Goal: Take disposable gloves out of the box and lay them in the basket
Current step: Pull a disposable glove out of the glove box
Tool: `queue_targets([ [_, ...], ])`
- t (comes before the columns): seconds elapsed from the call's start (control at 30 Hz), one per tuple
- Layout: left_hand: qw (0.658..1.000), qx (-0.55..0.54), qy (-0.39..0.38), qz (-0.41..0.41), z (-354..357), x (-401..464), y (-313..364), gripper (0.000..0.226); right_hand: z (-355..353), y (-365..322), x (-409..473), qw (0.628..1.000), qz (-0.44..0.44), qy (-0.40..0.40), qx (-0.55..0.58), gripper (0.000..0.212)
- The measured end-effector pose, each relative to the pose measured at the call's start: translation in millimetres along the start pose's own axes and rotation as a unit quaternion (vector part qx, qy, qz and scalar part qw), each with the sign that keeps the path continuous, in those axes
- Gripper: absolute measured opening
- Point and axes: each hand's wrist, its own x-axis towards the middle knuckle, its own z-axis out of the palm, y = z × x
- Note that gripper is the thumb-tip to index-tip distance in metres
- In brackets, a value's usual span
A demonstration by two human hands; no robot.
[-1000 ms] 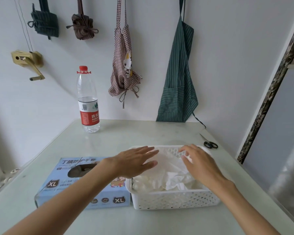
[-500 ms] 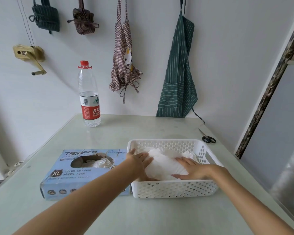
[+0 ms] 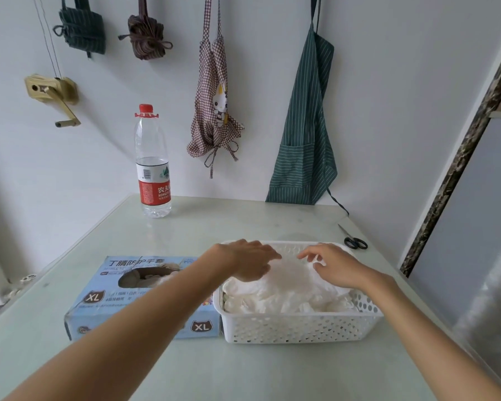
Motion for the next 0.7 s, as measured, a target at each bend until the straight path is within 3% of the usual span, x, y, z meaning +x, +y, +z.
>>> queue_targets([
  [0.13, 0.999, 0.014, -0.047, -0.021, 21, 3, 0, 0.047, 13, 10, 0, 0.997, 0.046, -0.054, -0.013, 0.042],
  [0.27, 0.993, -0.090, 0.071, -0.018, 13, -11, -3, 0.044, 6, 4, -18, 0.999, 0.010, 0.030, -0.011, 0.035],
  [0.33, 0.990, -0.078, 0.110, -0.040, 7, -23, -9, 0.045, 0, -6, -33, 0.997, -0.023, 0.071, 0.014, 0.032],
  [0.43, 0.996, -0.019, 0.024, -0.087, 8, -50, -17, 0.047, 7, -21, -50, 0.995, -0.032, 0.033, 0.093, 0.031],
  [0.5, 0.995, -0.037, -0.002, -0.091, 16, -66, -19, 0.046, 16, -26, -54, 0.993, -0.016, -0.017, 0.113, 0.030],
  [0.6, 0.982, -0.131, 0.101, -0.092, 25, -94, -32, 0.045, 16, -33, -59, 0.992, 0.000, -0.048, 0.115, 0.025],
  [0.7, 0.956, -0.183, 0.176, -0.148, 26, -124, -64, 0.050, 6, -48, -64, 0.996, -0.006, 0.007, 0.088, 0.024],
])
